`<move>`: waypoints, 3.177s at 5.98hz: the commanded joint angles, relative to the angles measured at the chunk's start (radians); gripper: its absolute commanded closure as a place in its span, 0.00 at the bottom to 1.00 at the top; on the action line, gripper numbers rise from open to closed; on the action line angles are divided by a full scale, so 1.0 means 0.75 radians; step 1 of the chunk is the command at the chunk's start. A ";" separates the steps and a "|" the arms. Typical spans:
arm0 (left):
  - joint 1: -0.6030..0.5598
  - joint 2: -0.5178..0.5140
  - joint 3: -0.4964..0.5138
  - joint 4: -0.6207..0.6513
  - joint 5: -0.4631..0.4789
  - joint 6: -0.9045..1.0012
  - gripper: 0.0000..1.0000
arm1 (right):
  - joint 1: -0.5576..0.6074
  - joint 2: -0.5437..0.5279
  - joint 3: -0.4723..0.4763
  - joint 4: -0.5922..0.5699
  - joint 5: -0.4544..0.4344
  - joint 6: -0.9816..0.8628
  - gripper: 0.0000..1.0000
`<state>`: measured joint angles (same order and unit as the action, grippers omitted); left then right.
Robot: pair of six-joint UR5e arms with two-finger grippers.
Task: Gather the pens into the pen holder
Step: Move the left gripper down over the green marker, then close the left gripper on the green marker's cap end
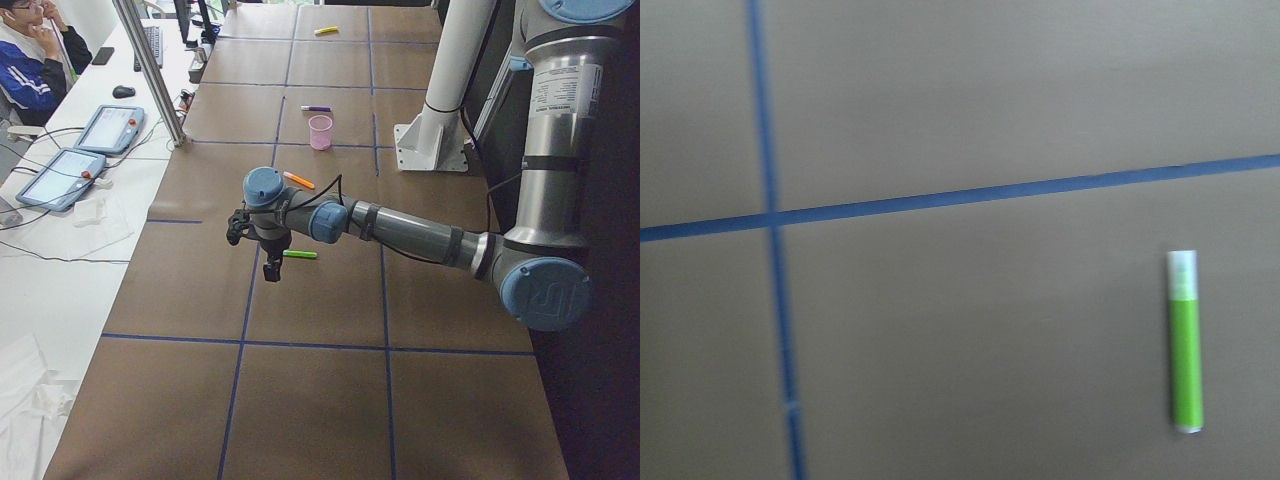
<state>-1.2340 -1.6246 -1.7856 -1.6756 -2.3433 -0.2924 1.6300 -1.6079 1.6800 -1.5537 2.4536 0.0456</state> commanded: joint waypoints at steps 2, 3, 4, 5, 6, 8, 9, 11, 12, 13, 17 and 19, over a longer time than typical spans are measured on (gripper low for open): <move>0.166 -0.128 0.025 -0.077 0.216 -0.056 0.00 | -0.032 0.017 0.004 0.000 -0.003 -0.003 0.00; 0.171 -0.153 0.045 -0.077 0.325 -0.052 0.00 | -0.032 0.023 0.008 -0.004 0.001 -0.003 0.00; 0.209 -0.151 0.088 -0.087 0.381 -0.062 0.00 | -0.038 0.043 0.006 -0.006 0.005 0.003 0.00; 0.258 -0.143 0.094 -0.091 0.384 -0.115 0.00 | -0.044 0.047 -0.002 0.002 -0.007 0.003 0.00; 0.323 -0.157 0.082 -0.087 0.388 -0.304 0.00 | -0.044 0.041 -0.004 0.002 -0.007 0.001 0.00; 0.481 -0.172 0.082 -0.093 0.579 -0.466 0.00 | -0.050 0.041 -0.004 0.002 -0.005 0.005 0.00; 0.484 -0.168 0.130 -0.158 0.483 -0.473 0.00 | -0.052 0.041 -0.004 0.002 -0.005 0.005 0.00; 0.481 -0.098 0.302 -0.559 0.398 -0.573 0.01 | -0.054 0.041 -0.004 0.002 -0.005 0.005 0.00; 0.488 -0.102 0.343 -0.594 0.398 -0.602 0.00 | -0.056 0.041 -0.004 0.002 -0.005 0.005 0.00; 0.488 -0.116 0.346 -0.580 0.390 -0.604 0.00 | -0.054 0.041 -0.004 0.002 -0.005 0.005 0.00; 0.439 -0.139 0.342 -0.507 0.273 -0.618 0.12 | -0.054 0.039 -0.009 0.002 -0.003 0.005 0.00; 0.443 -0.192 0.356 -0.458 0.277 -0.672 0.15 | -0.054 0.039 -0.021 0.002 -0.003 0.007 0.00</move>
<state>-0.9032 -1.7526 -1.5226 -2.0416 -2.1373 -0.7856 1.5887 -1.5784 1.6679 -1.5524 2.4514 0.0496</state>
